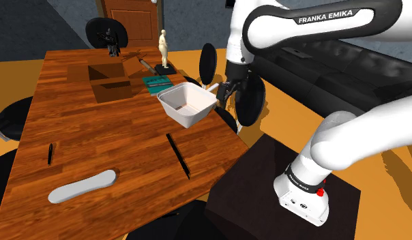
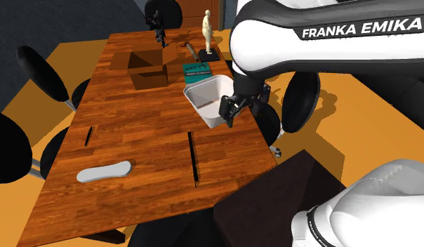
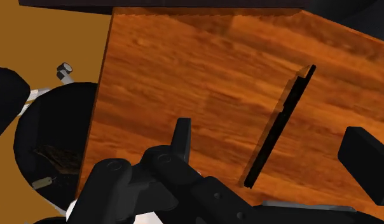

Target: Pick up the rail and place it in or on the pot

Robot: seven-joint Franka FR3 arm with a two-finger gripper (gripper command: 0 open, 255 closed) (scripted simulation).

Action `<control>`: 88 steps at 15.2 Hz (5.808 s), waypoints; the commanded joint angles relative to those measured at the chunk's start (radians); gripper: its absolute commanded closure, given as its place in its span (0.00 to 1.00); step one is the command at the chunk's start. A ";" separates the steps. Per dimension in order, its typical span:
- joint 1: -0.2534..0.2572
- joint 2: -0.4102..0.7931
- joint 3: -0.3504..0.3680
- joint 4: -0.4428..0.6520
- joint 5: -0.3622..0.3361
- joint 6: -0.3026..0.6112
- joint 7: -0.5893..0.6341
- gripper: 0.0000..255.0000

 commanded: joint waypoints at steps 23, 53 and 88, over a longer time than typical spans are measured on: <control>0.059 0.970 0.172 0.274 -0.311 0.592 0.714 0.00; 0.093 1.061 0.139 0.293 -0.355 0.656 0.761 1.00; 0.021 0.684 0.228 0.354 -0.155 0.246 0.640 1.00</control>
